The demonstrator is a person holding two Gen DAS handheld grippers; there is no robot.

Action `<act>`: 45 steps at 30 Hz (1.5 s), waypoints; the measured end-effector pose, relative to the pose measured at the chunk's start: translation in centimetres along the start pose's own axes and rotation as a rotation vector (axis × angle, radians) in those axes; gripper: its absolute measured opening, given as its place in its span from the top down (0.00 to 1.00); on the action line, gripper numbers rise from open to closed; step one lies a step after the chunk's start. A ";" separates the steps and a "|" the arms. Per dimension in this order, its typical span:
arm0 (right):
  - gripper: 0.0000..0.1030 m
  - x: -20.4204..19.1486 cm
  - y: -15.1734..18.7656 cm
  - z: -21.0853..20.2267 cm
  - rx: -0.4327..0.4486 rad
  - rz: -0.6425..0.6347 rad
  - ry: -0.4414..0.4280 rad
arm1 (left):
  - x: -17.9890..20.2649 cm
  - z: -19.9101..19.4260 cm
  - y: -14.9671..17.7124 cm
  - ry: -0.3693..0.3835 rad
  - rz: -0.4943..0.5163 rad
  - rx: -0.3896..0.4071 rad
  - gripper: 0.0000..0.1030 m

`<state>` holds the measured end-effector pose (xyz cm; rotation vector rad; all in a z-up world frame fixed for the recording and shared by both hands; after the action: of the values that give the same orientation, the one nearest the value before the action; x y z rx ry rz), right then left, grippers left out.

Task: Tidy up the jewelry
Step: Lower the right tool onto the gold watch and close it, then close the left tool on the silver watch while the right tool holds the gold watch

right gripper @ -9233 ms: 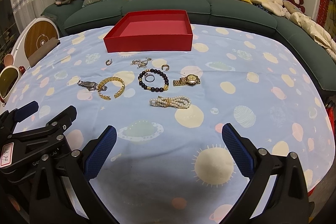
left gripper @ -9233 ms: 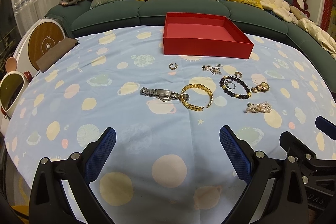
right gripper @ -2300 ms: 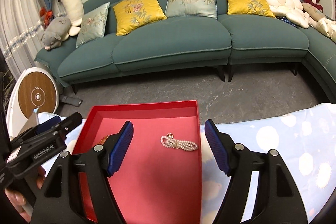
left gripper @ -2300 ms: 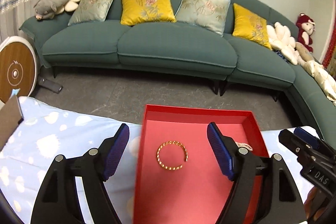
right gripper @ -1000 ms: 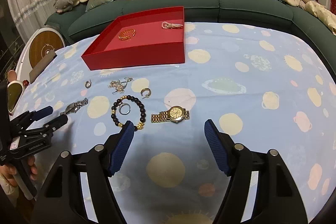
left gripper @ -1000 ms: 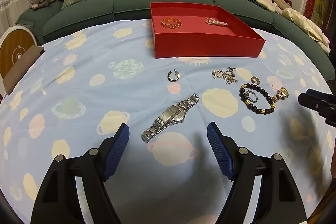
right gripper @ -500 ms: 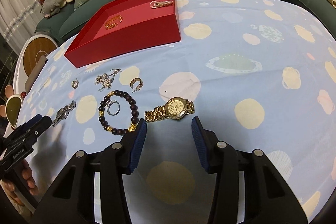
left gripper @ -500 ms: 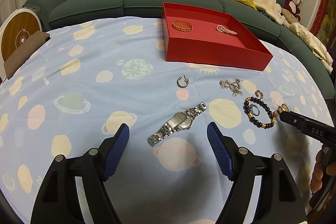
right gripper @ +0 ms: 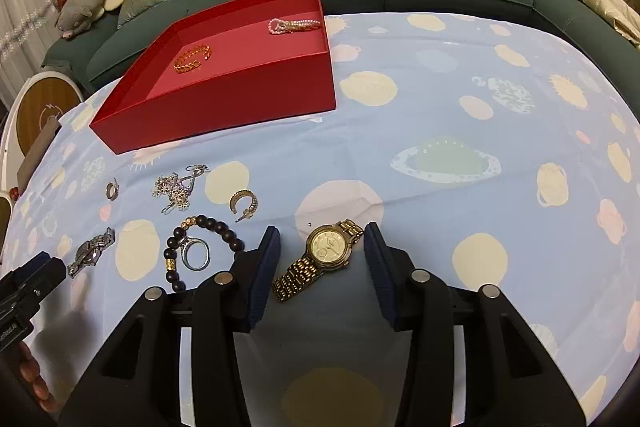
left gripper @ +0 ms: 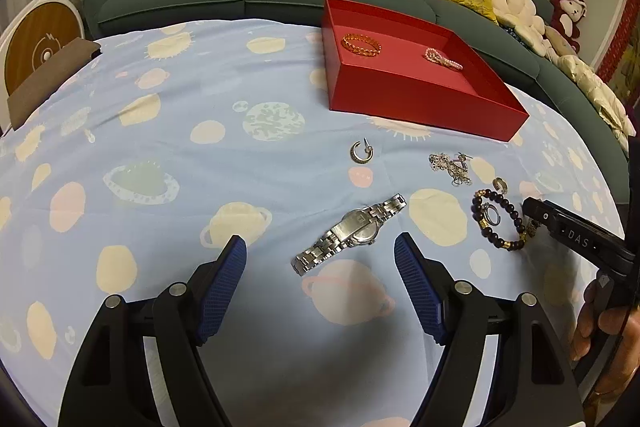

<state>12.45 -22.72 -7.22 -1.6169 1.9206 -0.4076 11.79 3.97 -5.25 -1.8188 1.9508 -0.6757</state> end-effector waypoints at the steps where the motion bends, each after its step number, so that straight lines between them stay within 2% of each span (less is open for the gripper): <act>1: 0.67 0.0 0.0 0.0 0.003 -0.008 0.009 | -0.1 0.1 0.0 -0.003 0.001 -0.002 0.29; 3: 0.76 0.1 0.1 -0.1 0.008 -0.013 0.017 | -0.1 0.3 0.1 -0.005 0.000 -0.007 0.29; 7: 0.79 0.5 0.1 -0.4 0.014 0.003 0.012 | 0.3 0.8 0.0 0.000 0.008 -0.015 0.29; 23: 0.79 0.9 -0.2 -3.1 0.063 -0.003 -0.060 | 1.9 2.3 -0.6 -0.010 0.034 -0.008 0.29; 28: 0.79 0.4 -0.7 -4.0 0.085 -0.007 -0.083 | 3.1 2.8 -0.4 -0.033 0.087 -0.004 0.29; 32: 0.79 0.2 -0.9 -4.2 0.089 -0.008 -0.091 | 4.0 2.8 -0.2 -0.052 0.147 0.013 0.45; 34: 0.79 0.2 -0.9 -4.3 0.088 -0.006 -0.091 | 4.2 2.6 -0.1 -0.053 0.160 0.019 0.57; 36: 0.79 0.2 -0.9 -4.2 0.086 -0.003 -0.091 | 4.2 2.4 -0.1 -0.035 0.166 0.017 0.77; 45: 0.79 -0.4 -0.9 -4.3 0.089 -0.013 -0.102 | 4.7 1.2 0.3 0.093 0.137 -0.031 0.78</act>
<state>10.59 -23.12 -3.29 -1.5634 1.7929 -0.4022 11.87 -0.81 -6.15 -1.6793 2.1348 -0.7007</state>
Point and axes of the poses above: each gripper's, at about its wrist camera, not at the fingertips, and z roughly the way its jaws point, x to its right, y to its underside, the point moved 3 cm from there along z, roughly the way its jaws point, and after that the axes turned 8 degrees about -y, right-handed, at the moved point
